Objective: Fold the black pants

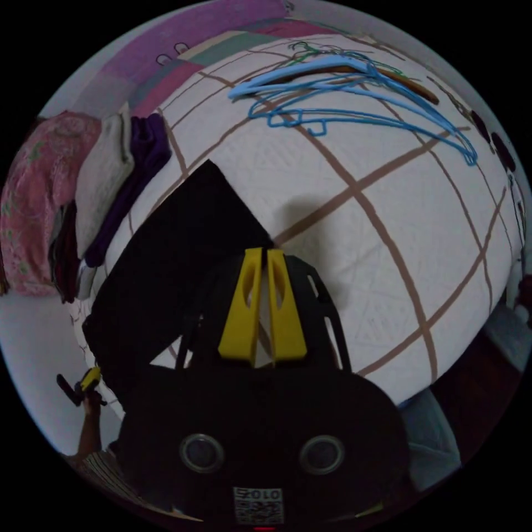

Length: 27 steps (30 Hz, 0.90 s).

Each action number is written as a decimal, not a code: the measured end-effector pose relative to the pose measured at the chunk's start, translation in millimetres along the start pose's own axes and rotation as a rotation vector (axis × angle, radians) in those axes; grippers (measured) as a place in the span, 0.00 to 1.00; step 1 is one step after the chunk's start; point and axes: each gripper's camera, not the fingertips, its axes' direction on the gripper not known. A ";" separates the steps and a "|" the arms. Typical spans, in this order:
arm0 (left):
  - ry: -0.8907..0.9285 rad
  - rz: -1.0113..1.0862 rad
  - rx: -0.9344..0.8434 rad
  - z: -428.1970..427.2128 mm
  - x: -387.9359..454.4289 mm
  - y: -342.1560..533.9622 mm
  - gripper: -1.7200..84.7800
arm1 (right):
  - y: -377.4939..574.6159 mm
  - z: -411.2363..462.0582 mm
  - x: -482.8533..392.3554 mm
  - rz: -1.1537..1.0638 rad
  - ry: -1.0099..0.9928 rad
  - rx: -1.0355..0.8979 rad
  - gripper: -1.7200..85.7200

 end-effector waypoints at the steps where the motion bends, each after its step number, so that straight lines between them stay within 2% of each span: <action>1: -0.002 0.002 0.001 -0.2 1.4 1.1 0.13 | 2.1 1.8 -5.1 -0.023 0.036 0.002 0.06; 7: -0.159 -0.077 0.017 -10.3 3.5 33.0 0.13 | 40.3 -24.8 -37.6 -0.074 0.138 0.228 0.07; 11: -0.315 -0.264 0.067 -25.8 -14.1 76.2 0.14 | 87.1 -16.8 -102.1 -0.372 0.025 0.251 0.08; 13: -0.371 -0.367 0.109 -38.3 -27.4 95.3 0.14 | 108.4 -9.3 -125.4 -0.436 -0.039 0.247 0.08; 16: -0.439 -0.457 0.211 -63.2 -54.0 114.9 0.15 | 136.4 1.4 -154.5 -0.466 -0.242 0.212 0.08; 20: -0.472 -0.384 0.228 -80.2 -99.8 97.9 0.16 | 164.3 19.2 -200.2 -0.593 -0.284 0.052 0.08; 27: -0.429 -0.033 -0.019 -44.3 -144.8 31.3 0.16 | 189.7 -6.2 -222.3 -0.664 -0.245 0.023 0.09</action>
